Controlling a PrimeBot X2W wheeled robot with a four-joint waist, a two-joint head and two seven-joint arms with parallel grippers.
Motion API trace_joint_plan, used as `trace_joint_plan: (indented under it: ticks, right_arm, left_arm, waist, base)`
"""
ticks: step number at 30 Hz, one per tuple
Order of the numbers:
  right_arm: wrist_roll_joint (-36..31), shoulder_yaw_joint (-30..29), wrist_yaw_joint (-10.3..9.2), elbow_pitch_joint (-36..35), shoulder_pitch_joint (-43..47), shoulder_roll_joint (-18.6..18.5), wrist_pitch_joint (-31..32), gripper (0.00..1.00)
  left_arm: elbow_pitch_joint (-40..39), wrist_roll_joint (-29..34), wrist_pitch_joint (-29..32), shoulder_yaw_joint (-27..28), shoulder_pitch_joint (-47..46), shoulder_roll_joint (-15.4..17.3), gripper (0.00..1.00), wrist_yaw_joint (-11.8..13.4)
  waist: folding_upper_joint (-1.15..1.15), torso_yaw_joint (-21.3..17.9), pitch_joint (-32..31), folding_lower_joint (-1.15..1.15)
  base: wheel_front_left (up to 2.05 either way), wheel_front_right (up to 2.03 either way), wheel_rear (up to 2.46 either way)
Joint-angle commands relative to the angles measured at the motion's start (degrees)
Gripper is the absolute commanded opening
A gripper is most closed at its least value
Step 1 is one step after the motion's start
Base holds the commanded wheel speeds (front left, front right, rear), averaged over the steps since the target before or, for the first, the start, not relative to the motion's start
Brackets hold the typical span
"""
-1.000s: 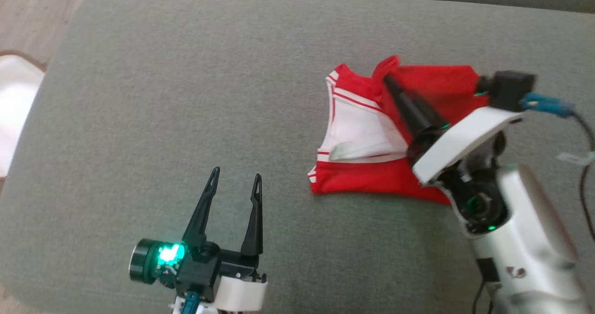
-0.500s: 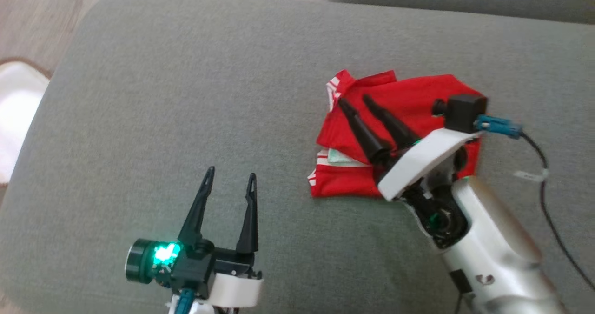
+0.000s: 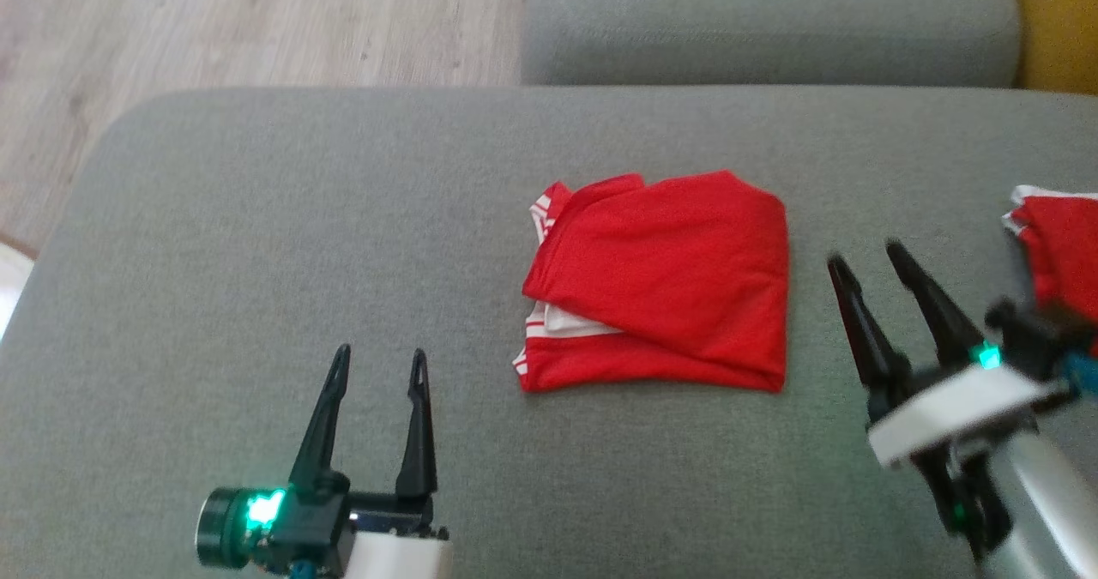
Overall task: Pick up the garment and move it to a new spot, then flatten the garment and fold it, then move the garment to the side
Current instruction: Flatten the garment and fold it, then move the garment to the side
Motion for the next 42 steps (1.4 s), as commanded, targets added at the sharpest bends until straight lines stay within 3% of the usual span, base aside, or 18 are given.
trace_joint_plan:
  ticks: [1,5,15,24,42]
  right_arm:
    - [-2.2,0.1,0.37,-0.6,1.3,-1.0,-2.3,1.00]
    - [-8.1,-2.2,0.37,2.6,6.6,-0.8,-6.1,1.00]
    - [-16.3,-8.8,0.37,2.3,15.1,6.5,-7.9,1.00]
    - [-18.0,-9.7,0.37,1.0,16.1,8.3,-7.9,1.00]
    - [-17.7,-9.9,0.37,1.5,15.0,8.3,-7.9,1.00]
  left_arm:
    - [-2.0,0.2,-0.3,2.4,-0.1,-0.4,1.00,0.0]
    - [-2.1,0.0,-0.3,3.3,1.8,-0.5,1.00,0.0]
    - [-1.2,0.0,-0.3,4.8,5.3,-0.8,1.00,-0.2]
    - [-1.1,0.2,-0.3,5.1,5.2,-0.9,1.00,-0.3]
    - [-1.4,0.5,-0.3,4.8,5.1,-1.1,1.00,-0.3]
  waist:
    - [0.00,-1.2,-2.0,0.01]
    - [0.00,-1.8,-3.3,0.01]
    - [0.00,-2.9,-4.8,0.01]
    - [0.00,-3.3,-5.2,0.01]
    - [0.00,-3.2,-3.1,0.01]
  base:
    - [0.00,0.00,0.00]
    - [0.00,0.00,0.00]
    - [0.00,0.00,0.00]
    - [0.00,0.00,0.00]
    - [0.00,0.00,0.00]
